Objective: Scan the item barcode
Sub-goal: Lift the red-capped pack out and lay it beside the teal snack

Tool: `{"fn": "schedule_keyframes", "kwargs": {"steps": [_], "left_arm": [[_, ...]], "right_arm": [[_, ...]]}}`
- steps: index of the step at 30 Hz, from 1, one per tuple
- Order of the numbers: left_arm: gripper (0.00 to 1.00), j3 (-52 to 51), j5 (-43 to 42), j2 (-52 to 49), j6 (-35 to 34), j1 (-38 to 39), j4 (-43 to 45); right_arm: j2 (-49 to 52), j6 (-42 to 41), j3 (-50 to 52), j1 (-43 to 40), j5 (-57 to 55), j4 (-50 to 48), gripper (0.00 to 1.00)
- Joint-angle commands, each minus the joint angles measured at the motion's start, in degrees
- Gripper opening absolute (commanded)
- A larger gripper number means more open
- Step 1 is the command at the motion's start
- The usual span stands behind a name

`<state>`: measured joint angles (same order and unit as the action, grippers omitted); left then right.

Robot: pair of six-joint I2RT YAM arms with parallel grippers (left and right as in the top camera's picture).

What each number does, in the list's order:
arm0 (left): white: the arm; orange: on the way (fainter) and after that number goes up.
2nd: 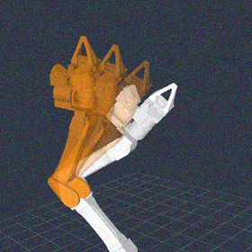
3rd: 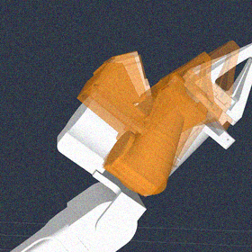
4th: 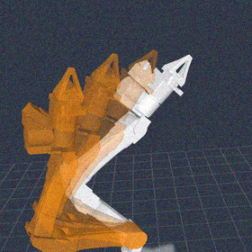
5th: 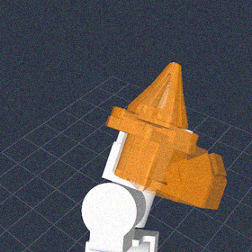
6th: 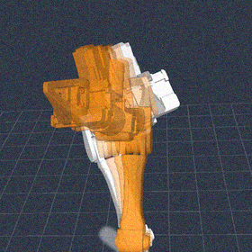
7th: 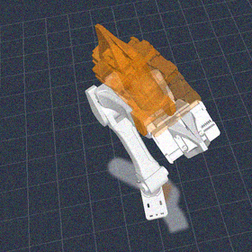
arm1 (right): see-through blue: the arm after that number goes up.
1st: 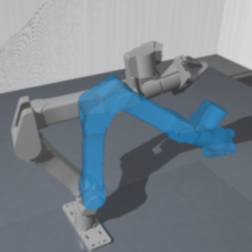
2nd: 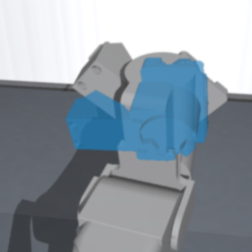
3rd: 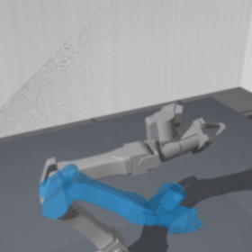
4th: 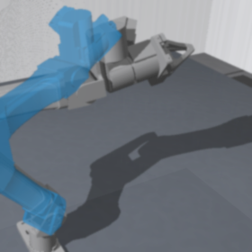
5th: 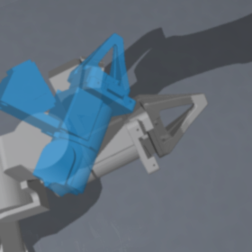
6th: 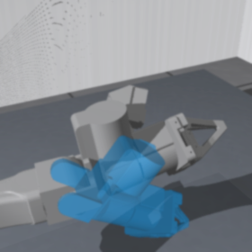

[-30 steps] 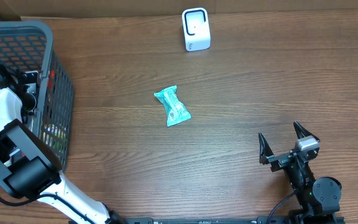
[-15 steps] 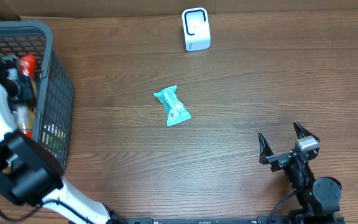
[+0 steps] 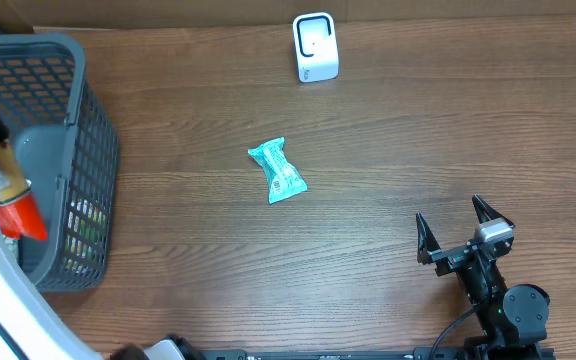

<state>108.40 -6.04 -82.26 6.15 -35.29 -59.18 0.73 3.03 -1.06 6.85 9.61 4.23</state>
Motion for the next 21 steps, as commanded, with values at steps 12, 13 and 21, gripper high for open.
{"fn": "schedule_keyframes", "kwargs": {"steps": [12,13,21], "left_arm": [[0.04,-0.98,-13.09,7.21,-3.65,20.74,-15.56],[0.04,-1.86,-13.07,7.08,-3.65,22.58,-15.89],[0.04,-19.71,-12.85,4.63,-6.38,32.61,-10.78]], "right_arm": [[-0.57,0.02,0.61,0.26,-0.59,-0.26,1.0],[-0.57,0.02,0.61,0.26,-0.59,-0.26,1.0],[-0.57,0.04,0.61,0.26,-0.59,-0.26,1.0]]}}
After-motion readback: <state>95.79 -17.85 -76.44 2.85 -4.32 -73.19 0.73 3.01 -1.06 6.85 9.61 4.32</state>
